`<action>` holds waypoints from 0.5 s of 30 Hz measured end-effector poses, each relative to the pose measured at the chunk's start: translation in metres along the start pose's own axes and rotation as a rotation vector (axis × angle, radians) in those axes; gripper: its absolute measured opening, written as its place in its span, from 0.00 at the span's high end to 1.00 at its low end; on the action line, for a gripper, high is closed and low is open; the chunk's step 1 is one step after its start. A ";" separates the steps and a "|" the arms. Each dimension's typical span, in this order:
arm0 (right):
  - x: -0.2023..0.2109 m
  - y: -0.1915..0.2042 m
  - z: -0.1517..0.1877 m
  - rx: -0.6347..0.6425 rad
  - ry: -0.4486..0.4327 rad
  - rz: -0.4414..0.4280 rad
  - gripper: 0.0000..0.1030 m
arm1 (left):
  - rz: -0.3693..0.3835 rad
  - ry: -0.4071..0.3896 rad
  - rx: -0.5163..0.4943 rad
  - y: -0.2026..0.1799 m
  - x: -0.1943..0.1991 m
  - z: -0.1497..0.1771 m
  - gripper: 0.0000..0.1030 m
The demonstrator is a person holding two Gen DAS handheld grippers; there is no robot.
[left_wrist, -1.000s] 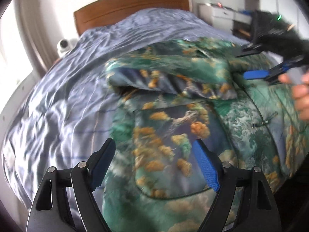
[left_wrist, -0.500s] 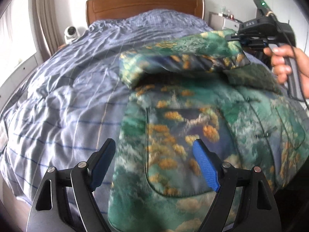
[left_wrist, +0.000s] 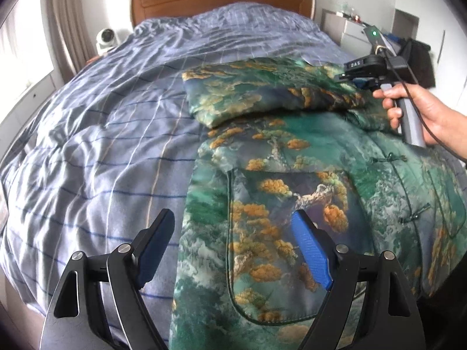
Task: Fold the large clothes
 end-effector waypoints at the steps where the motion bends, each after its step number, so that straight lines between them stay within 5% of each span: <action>1: -0.001 -0.004 0.004 -0.001 0.013 0.010 0.60 | 0.007 -0.002 -0.016 -0.001 0.000 -0.007 0.19; 7: 0.056 0.011 0.002 0.202 -0.129 0.043 0.60 | 0.119 -0.027 -0.007 -0.005 -0.017 -0.081 0.15; 8: 0.061 0.022 0.006 0.250 -0.131 0.014 0.67 | 0.145 -0.041 -0.005 -0.010 -0.026 -0.100 0.14; 10: 0.056 0.038 0.019 0.316 -0.081 -0.042 0.87 | 0.156 -0.027 -0.020 -0.020 -0.051 -0.125 0.15; 12: 0.037 0.040 0.033 0.350 -0.016 -0.033 0.90 | 0.145 0.012 -0.023 -0.031 -0.085 -0.145 0.17; 15: 0.012 0.027 0.050 0.308 0.061 -0.014 0.92 | 0.138 0.144 0.010 -0.040 -0.143 -0.145 0.34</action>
Point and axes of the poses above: each gripper's, at about its wrist camera, not at the fingertips, and x roughly against the way its jaws point, y to its left, z to its underside, the point moved 10 cm from there along -x, roughly the way its jaws point, and after that the axes turned 1 degree about -y, right-handed, at the moved point
